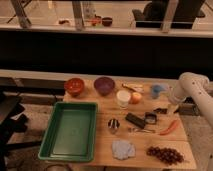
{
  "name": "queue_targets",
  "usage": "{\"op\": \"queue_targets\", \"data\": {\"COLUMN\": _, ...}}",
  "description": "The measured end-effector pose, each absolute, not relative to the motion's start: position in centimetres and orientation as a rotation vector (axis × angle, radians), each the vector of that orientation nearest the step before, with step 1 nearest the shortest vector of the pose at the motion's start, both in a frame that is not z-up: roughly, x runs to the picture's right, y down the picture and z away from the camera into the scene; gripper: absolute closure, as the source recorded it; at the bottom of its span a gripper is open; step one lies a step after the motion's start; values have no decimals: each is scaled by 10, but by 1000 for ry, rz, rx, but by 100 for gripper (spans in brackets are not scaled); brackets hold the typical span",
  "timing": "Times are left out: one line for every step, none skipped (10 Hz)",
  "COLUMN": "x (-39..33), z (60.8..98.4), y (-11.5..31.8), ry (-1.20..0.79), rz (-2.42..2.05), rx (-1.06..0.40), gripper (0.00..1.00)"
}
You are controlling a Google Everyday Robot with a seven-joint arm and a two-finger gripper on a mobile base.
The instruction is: Place brush in table surface
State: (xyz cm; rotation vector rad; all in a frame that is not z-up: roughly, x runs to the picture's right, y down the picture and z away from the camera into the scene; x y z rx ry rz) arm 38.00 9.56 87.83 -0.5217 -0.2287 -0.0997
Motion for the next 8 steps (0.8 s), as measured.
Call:
{"op": "queue_targets", "data": {"x": 375, "z": 881, "y": 97, "ry": -236, "rz": -103, "rx": -544, "gripper": 20}}
{"op": "queue_targets", "data": {"x": 371, "z": 884, "y": 100, "ry": -244, "rz": -104, "rx": -567, "gripper": 20}}
{"op": "queue_targets", "data": {"x": 369, "z": 886, "y": 104, "ry": -249, "rz": -103, "rx": -586, "gripper": 20}}
{"op": "queue_targets", "data": {"x": 368, "z": 888, "y": 109, "ry": -255, "rz": -100, "rx": -604, "gripper": 20}}
{"op": "queue_targets", "data": {"x": 366, "z": 891, "y": 113, "ry": -259, "rz": -100, "rx": -617, "gripper": 20}}
{"op": "queue_targets", "data": {"x": 363, "z": 894, "y": 116, "ry": -261, "rz": -102, "rx": -630, "gripper": 20}}
{"op": "queue_targets", "data": {"x": 361, "z": 896, "y": 118, "ry": -259, "rz": -99, "rx": -640, "gripper": 20}}
{"op": "queue_targets", "data": {"x": 362, "z": 896, "y": 119, "ry": -257, "rz": -95, "rx": -643, "gripper": 20}}
